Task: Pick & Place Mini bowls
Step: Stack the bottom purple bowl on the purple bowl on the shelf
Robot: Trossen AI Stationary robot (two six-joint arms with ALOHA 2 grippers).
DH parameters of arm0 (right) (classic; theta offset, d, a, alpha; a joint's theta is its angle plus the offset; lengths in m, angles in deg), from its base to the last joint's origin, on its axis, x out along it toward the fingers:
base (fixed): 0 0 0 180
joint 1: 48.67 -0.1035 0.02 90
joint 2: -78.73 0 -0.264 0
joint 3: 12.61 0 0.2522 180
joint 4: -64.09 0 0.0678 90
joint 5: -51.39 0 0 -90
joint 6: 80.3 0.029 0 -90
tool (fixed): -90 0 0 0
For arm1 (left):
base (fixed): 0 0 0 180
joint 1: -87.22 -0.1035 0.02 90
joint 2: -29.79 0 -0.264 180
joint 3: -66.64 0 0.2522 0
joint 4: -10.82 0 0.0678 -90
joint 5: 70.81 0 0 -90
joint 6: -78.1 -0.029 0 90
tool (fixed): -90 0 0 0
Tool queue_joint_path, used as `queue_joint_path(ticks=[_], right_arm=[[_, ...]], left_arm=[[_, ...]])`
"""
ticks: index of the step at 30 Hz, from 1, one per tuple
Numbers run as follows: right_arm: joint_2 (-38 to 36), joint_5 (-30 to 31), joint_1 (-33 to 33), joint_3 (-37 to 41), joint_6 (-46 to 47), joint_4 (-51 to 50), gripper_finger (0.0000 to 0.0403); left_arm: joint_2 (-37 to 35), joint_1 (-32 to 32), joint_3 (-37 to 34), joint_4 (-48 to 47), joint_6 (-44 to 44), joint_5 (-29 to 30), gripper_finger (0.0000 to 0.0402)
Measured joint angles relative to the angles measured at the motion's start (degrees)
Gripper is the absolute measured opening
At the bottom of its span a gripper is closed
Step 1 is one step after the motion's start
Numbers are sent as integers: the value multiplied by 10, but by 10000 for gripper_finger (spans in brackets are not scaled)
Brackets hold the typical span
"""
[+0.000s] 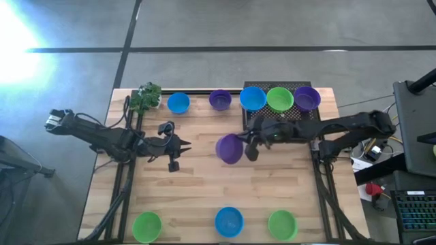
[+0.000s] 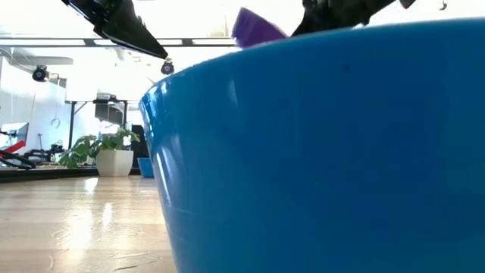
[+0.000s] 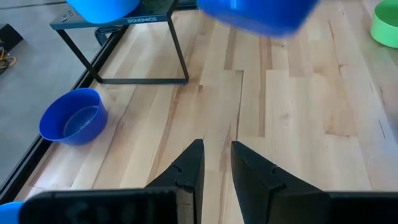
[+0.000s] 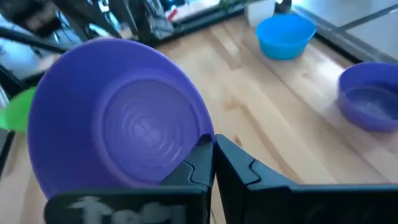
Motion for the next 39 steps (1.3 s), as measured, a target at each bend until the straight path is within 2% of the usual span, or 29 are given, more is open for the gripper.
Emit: queue_joint_path(ticks=[12,18,20,26,34,39], right_arm=[[-161,116,8,-1,38,-136,8],[-212,120,47,-1,40,-169,8],[-222,123,66,-18,40,-209,8],[-208,179,121,-131,39,-374,8],[-161,181,193,-270,69,-565,8],[-132,193,238,-325,100,-675,8]], left_arm=[[0,0,0,5,-10,0,74],[0,0,0,9,-13,0,74],[0,0,0,10,-13,0,74],[0,0,0,14,-12,0,74],[0,0,0,14,-12,0,74],[0,0,0,14,-12,0,74]])
